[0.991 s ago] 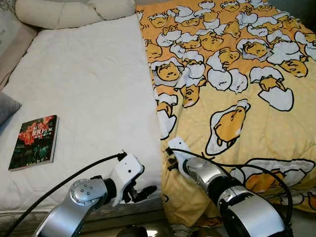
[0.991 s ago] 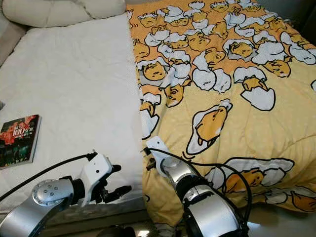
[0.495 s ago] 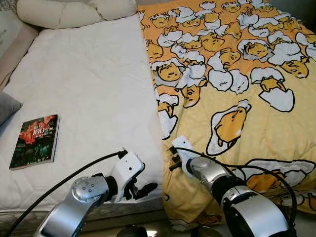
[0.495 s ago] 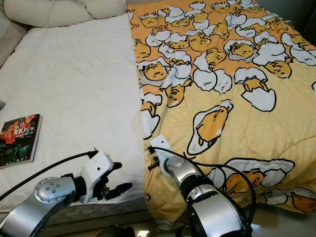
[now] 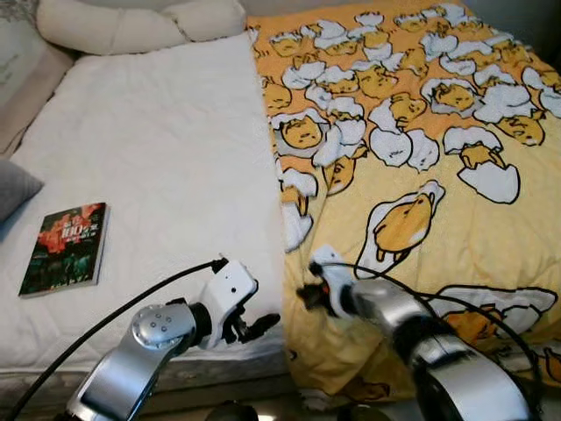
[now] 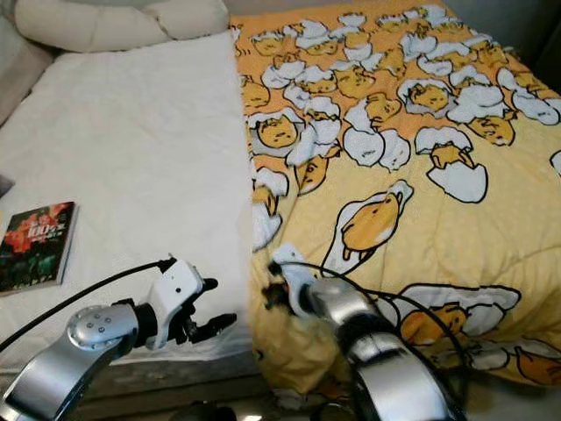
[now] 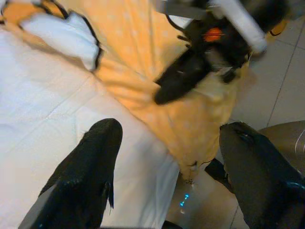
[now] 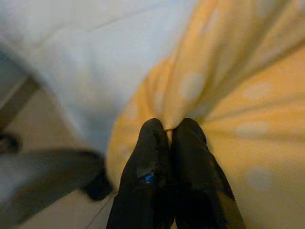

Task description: Clean up the room

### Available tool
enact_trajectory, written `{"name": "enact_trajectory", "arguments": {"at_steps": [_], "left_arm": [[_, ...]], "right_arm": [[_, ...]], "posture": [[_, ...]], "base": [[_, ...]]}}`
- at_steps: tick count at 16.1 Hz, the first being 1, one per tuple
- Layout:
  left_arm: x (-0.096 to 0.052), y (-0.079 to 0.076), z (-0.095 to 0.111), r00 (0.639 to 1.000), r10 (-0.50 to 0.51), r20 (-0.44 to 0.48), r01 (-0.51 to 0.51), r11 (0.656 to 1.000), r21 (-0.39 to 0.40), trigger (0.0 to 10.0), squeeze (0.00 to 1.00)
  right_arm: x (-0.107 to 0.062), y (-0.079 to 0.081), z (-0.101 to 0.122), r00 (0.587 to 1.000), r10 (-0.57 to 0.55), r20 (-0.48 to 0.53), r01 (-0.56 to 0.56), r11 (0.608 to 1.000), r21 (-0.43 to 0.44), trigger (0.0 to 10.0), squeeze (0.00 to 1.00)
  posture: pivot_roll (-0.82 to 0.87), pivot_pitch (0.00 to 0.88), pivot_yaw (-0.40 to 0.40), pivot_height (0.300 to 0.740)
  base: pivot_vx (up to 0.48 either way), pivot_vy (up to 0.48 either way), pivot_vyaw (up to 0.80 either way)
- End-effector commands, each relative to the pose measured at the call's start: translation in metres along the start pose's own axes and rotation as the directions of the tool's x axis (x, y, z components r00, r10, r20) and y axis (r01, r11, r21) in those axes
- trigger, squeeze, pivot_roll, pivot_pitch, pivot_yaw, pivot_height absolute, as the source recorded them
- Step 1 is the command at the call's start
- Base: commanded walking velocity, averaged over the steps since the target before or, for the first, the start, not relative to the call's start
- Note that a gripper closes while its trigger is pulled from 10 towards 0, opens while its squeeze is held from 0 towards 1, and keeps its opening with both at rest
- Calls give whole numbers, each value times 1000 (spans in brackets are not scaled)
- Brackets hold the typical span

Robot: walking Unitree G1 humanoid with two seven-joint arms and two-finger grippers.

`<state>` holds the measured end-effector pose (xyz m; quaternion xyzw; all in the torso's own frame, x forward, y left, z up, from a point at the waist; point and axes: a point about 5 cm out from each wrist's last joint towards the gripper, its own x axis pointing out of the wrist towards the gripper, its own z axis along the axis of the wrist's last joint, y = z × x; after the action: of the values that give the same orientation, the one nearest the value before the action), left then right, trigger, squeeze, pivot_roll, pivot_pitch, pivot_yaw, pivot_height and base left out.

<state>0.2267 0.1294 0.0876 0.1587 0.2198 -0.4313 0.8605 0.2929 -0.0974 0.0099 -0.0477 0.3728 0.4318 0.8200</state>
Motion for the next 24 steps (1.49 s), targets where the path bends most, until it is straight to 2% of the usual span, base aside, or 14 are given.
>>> {"name": "enact_trajectory", "arguments": {"at_steps": [1, 5, 6, 7, 8, 11, 13, 17, 18, 19, 20, 21, 22, 24], "left_arm": [[-1, 2, -1, 1000, 11, -6, -10, 1000, 4, 10000, 0], [2, 2, -2, 1000, 3, -5, -3, 1000, 7, 10000, 0], [4, 2, -1, 1000, 1, -3, -1, 1000, 10, 10000, 0], [4, 3, -1, 1000, 1, -3, -1, 1000, 11, 10000, 0], [4, 4, 0, 1000, 3, -3, -3, 1000, 14, 10000, 0], [4, 7, 0, 1000, 13, -2, -13, 1000, 19, 10000, 0], [2, 9, -1, 1000, 31, 1, -31, 999, 10, 10000, 0], [-1, 17, 3, 979, 181, 93, -170, 979, -116, 10000, 0], [-3, 22, 4, 952, 283, 115, -256, 944, -206, 10000, 0], [-6, 27, 3, 916, 379, 127, -337, 903, -266, 10000, 0], [-7, 30, 3, 895, 428, 127, -382, 881, -278, 10000, 0], [-12, 37, 1, 843, 524, 120, -470, 827, -308, 10000, 0], [-13, 37, 1, 833, 540, 120, -484, 817, -313, 10000, 0], [-17, 37, 3, 800, 583, 144, -511, 787, -346, 10000, 0]], "right_arm": [[3, 14, -7, 989, 140, -42, -140, 990, -11, 0, 0], [-3, 13, -18, 987, 142, -78, -146, 988, -45, 0, 0], [-2, 9, -20, 995, 56, -86, -62, 996, -67, 10000, 0], [-2, 9, -20, 996, 40, -81, -45, 997, -64, 10000, 0], [1, 13, -14, 998, 66, -21, -66, 998, 3, 10000, 1000], [1, 22, -8, 991, 129, 26, -129, 991, 26, 10000, 1000], [-6, 18, -7, 993, 104, 50, -107, 992, 62, 10000, 1000], [-51, 8, 9, 954, -72, 292, 57, 997, 57, 10000, 1000], [-67, 7, 13, 913, -161, 374, 156, 987, 44, 10000, 1000], [-80, 5, 15, 853, -281, 440, 266, 959, 97, 10000, 1000], [-85, 4, 15, 818, -344, 461, 313, 939, 144, 10000, 1000], [-94, 4, 12, 724, -488, 487, 400, 873, 279, 10000, 1000], [-95, 5, 12, 713, -498, 493, 397, 867, 301, 10000, 1000], [-102, 4, 8, 636, -606, 478, 501, 795, 341, 10000, 1000]], "posture": [[-19, 28, 86, 740], [-27, 31, 91, 740], [-27, 31, 91, 740], [-27, 31, 94, 740], [-25, 28, 94, 740], [-23, 19, 92, 740], [-27, 0, 87, 740], [-57, 0, 96, 740], [-78, 0, 107, 740], [-92, 0, 116, 740], [-97, 0, 117, 740], [-105, 0, 123, 740], [-104, 0, 122, 740], [-79, 0, 98, 740]], "base": [[0, 0, 0], [0, 0, 0], [0, 0, 0], [0, 0, 0], [0, 0, 0], [0, 0, 0], [0, 0, 0], [0, 0, 0], [0, 0, 0], [0, 0, 0], [0, 0, 0], [0, 0, -738], [0, 0, -738], [0, 0, -756]]}}
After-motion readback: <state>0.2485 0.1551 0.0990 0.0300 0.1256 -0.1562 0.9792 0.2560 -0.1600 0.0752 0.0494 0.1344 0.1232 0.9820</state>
